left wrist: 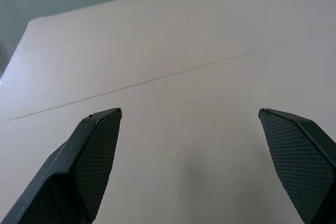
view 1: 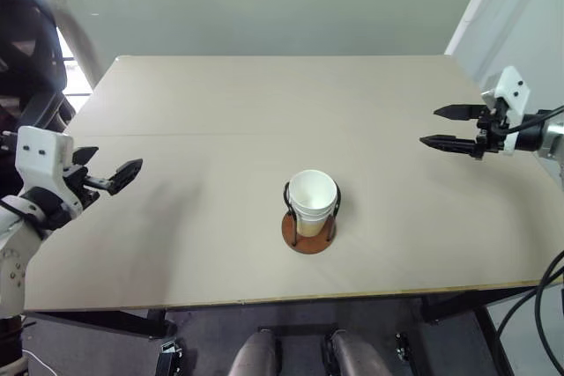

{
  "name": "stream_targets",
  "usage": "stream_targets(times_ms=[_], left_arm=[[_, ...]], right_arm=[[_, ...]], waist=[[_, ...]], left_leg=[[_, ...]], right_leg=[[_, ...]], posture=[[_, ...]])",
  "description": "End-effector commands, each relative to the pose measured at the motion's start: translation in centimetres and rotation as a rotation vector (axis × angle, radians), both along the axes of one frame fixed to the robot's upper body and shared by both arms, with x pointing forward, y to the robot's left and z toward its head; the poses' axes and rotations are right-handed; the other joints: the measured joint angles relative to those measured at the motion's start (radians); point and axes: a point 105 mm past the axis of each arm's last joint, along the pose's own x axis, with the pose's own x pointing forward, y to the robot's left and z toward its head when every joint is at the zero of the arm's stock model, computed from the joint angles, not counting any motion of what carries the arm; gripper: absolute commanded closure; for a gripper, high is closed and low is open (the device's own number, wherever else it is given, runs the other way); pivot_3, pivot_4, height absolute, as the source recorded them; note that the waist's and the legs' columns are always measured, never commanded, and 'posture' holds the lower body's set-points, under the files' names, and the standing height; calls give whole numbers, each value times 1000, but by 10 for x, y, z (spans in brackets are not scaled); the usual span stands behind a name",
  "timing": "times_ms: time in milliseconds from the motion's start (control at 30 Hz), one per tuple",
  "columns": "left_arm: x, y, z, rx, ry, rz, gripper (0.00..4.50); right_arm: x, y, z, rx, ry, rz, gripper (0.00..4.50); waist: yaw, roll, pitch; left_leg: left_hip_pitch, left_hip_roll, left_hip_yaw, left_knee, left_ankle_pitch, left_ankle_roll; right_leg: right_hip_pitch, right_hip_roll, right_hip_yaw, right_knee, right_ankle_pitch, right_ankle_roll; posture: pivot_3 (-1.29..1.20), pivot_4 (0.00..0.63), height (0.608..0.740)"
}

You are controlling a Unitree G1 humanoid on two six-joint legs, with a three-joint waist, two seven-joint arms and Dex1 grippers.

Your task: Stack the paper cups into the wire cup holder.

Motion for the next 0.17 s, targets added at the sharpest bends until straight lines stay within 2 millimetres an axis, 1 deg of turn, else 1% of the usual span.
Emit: stream_targets(times_ms=[33,100,167], left_arm=[[-5,8,22,47,-93,60,23],[-6,18,26,52,-117,119,23],[-7,25,24,51,-113,155,23]], right_arm=[[4,3,12,-11,-55,8,1016],[6,5,12,-12,-58,12,1016],[9,5,11,-11,-53,-3,1016]], waist=[[-2,0,0],[-3,0,0],[-3,0,0]], left_leg=[[1,0,0,0,1,-1],[2,0,0,0,2,-1],[3,0,0,0,3,-2]], right_leg=[[0,0,0,2,0,-1],[0,0,1,5,0,-1],[0,0,1,6,0,-2]], posture=[[0,150,740],[0,150,740],[0,150,740]])
